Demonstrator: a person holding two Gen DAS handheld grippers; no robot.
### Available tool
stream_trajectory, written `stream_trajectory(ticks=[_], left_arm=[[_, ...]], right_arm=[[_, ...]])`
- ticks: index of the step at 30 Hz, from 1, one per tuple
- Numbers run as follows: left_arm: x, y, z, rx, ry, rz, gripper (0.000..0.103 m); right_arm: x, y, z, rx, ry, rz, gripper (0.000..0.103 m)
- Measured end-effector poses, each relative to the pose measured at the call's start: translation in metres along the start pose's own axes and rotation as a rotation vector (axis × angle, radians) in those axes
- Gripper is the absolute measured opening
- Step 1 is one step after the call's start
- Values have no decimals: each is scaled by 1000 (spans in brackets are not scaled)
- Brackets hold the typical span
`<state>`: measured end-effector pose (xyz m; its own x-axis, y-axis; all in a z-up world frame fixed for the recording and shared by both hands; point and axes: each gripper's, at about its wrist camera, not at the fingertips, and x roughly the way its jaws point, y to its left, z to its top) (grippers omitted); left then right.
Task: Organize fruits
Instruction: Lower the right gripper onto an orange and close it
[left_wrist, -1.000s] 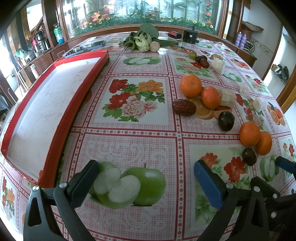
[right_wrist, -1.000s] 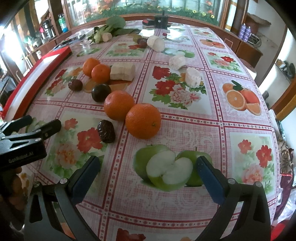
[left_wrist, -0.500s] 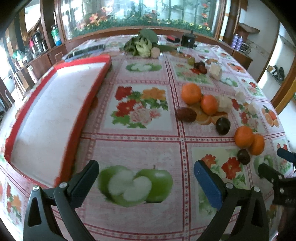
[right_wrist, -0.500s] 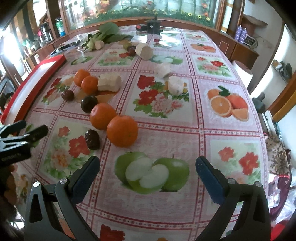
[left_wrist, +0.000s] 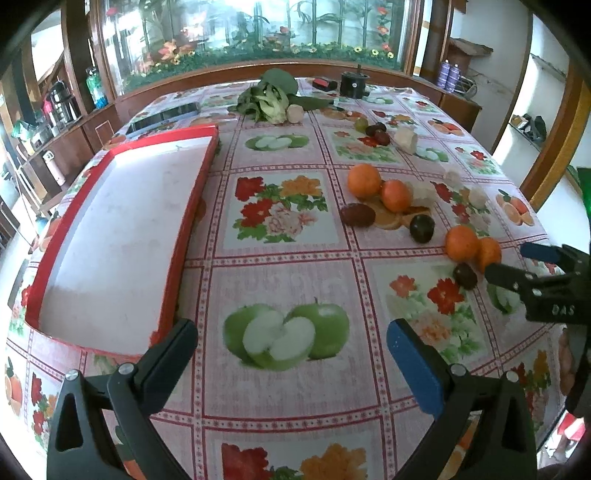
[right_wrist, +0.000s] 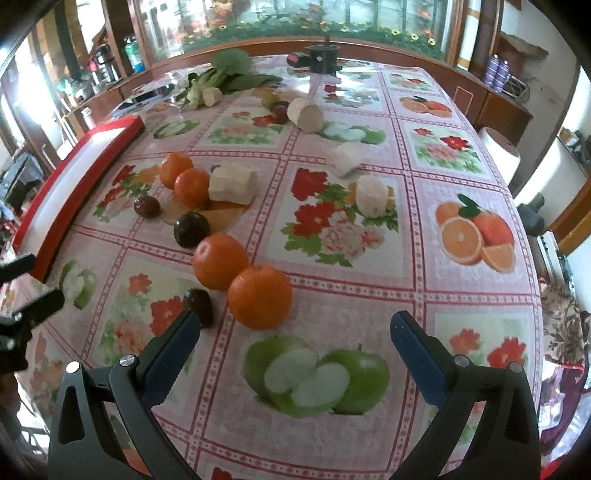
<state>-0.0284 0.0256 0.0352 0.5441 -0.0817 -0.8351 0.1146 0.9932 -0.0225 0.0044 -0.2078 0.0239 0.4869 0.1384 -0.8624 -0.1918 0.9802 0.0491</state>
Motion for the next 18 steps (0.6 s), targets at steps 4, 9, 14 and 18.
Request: stream_trajectory(ticks=[4,9,14,18], left_arm=[[0,-2,-3,-3,11,-8,103],[2,-3,-7,-16,33,-23,103],[3,-10,-7,-11,42,-38,103],[4,-25,-5,12,53,-55,103]], right_arm=[[2,-4,6,9,-6,27,97],[9,-8,10,30,19,110,72],[6,1,8,-8,5,169,37],[3,6,6,-53,-3,130,36]])
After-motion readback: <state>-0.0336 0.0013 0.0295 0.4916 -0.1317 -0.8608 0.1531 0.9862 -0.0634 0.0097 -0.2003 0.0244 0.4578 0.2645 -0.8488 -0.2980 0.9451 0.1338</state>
